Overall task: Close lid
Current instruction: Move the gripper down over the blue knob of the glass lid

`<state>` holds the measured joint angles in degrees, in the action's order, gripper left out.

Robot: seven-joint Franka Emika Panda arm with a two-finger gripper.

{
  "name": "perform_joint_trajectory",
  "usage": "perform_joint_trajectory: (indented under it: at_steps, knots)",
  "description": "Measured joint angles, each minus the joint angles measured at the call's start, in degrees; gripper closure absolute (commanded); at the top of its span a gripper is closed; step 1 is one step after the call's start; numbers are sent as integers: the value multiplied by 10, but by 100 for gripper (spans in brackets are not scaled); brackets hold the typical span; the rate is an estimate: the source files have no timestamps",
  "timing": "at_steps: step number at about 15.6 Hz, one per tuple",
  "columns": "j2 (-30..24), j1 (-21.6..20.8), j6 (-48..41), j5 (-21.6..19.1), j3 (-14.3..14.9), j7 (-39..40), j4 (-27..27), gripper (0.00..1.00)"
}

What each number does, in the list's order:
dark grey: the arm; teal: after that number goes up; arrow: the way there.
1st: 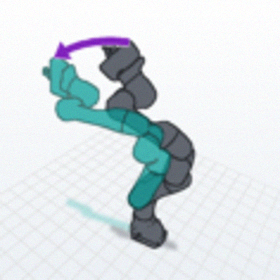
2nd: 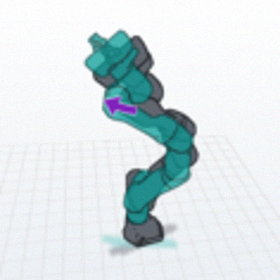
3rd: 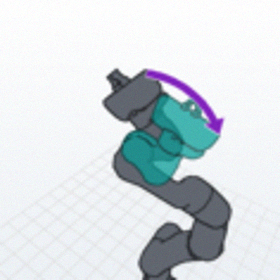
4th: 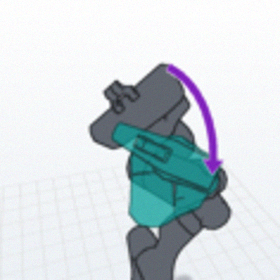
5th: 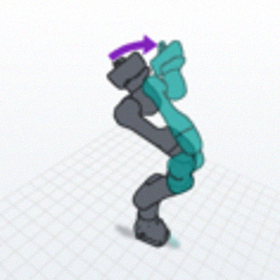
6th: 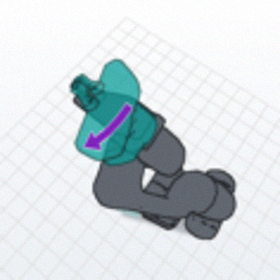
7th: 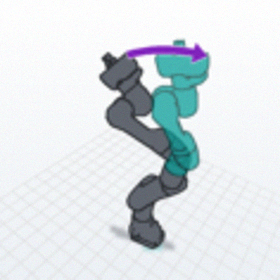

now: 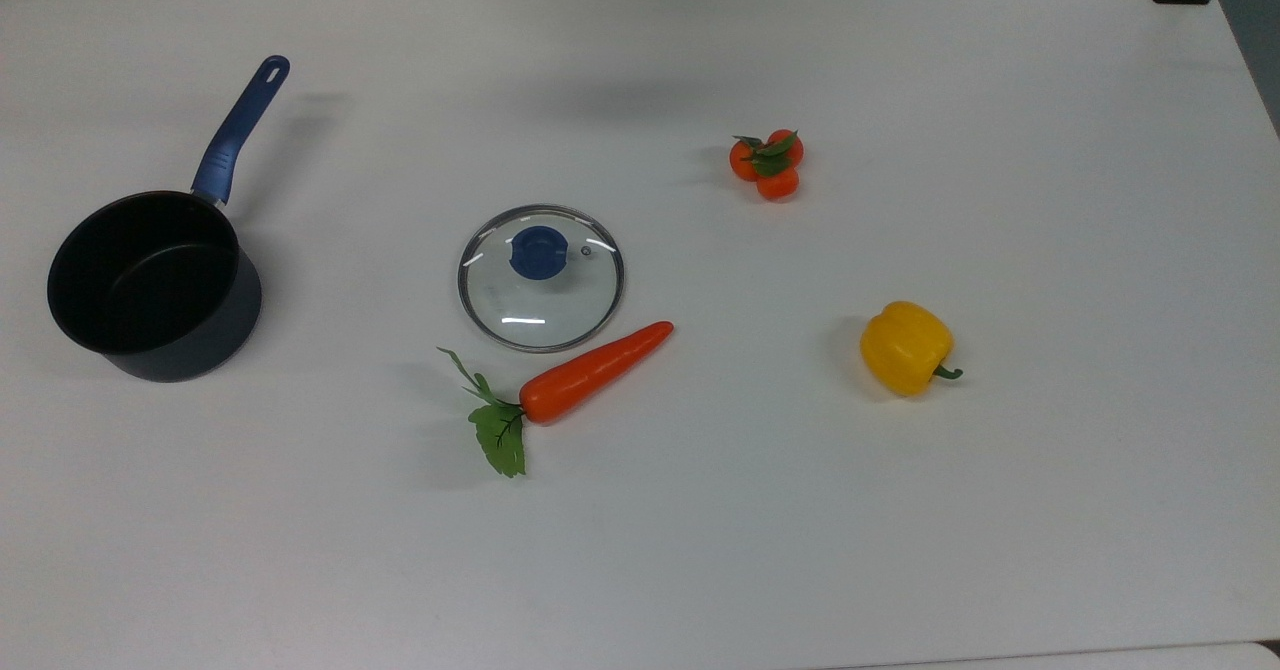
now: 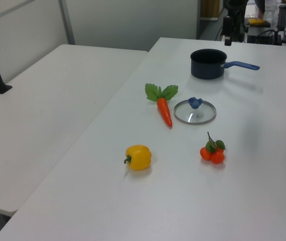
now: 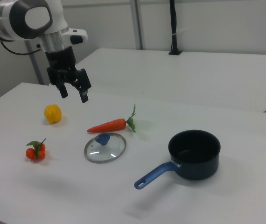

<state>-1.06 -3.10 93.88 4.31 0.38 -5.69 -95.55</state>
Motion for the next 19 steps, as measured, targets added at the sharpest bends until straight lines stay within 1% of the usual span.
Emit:
perform_joint_trajectory:
  at_steps: [7,9,14,19]
  knots:
    - [1,0,1,0,-1,1,-1,0]
    - [1,-1,21,0,-2,12,-11,0]
    - [10,-2,113,0,-3,91,-70,0]
    - [34,-5,247,-1,-4,102,-150,0]
